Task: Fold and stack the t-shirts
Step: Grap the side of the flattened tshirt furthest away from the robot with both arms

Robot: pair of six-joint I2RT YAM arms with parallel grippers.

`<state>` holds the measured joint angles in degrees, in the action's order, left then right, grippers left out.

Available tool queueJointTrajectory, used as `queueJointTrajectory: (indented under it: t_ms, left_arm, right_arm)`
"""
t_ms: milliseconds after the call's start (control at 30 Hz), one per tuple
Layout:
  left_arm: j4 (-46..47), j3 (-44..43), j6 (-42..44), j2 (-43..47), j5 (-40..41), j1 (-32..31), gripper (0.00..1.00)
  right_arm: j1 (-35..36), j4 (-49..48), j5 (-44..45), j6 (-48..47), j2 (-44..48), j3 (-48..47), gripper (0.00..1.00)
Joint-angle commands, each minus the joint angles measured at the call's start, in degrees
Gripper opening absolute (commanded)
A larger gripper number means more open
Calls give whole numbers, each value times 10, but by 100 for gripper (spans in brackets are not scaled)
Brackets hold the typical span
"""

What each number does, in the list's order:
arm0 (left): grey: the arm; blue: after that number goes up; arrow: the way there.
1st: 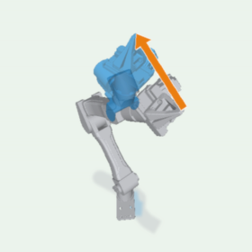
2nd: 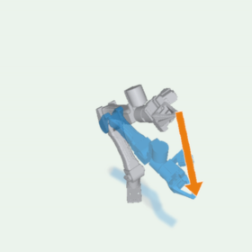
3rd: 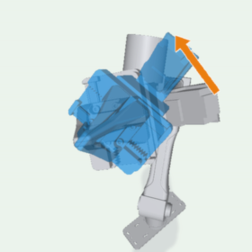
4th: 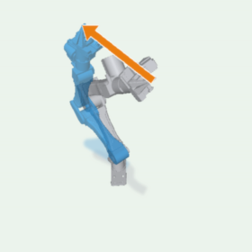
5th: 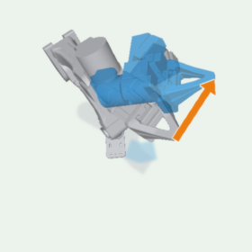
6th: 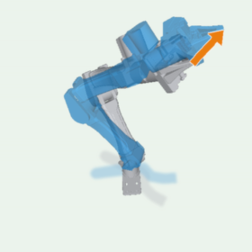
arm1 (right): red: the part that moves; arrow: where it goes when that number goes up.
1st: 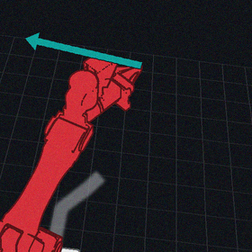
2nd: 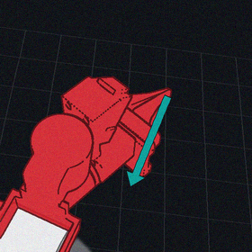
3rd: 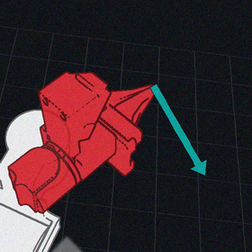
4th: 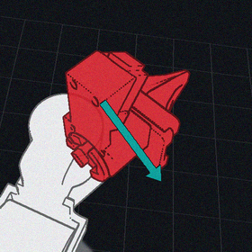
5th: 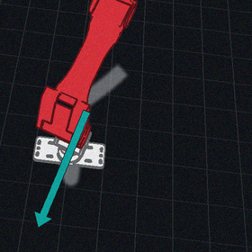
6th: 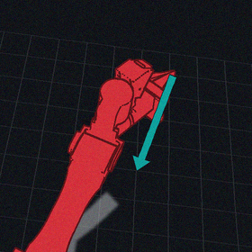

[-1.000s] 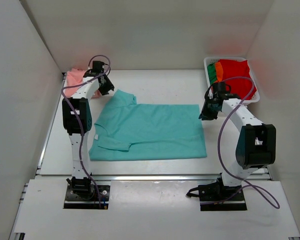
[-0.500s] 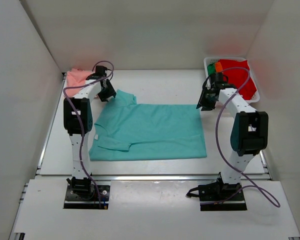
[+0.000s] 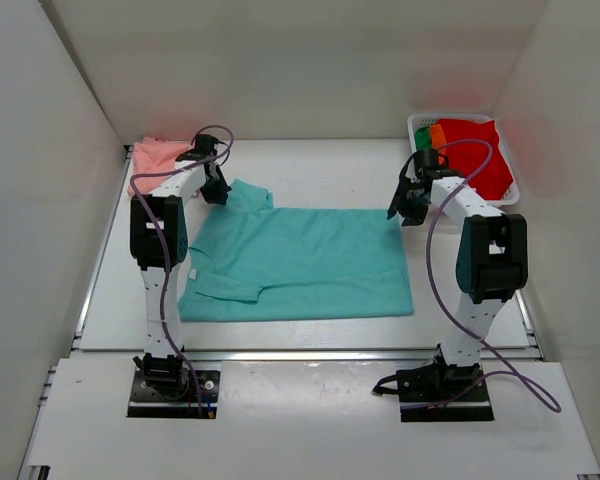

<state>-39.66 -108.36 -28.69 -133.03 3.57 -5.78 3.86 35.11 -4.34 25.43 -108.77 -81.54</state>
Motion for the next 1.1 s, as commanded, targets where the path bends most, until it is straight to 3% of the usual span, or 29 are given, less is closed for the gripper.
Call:
queueJointTrajectory:
  t_ms: [0, 567, 1067]
  left_arm:
    - [10, 6, 9, 9, -14, 1, 1]
    - [31, 3, 11, 48, -69, 4, 0]
    - [36, 40, 1, 87, -78, 18, 0]
  right_arm:
    - [5, -41, 13, 33, -10, 5, 43]
    - [52, -1, 210, 67, -117, -116, 46]
    - [73, 25, 217, 53, -181, -175, 45]
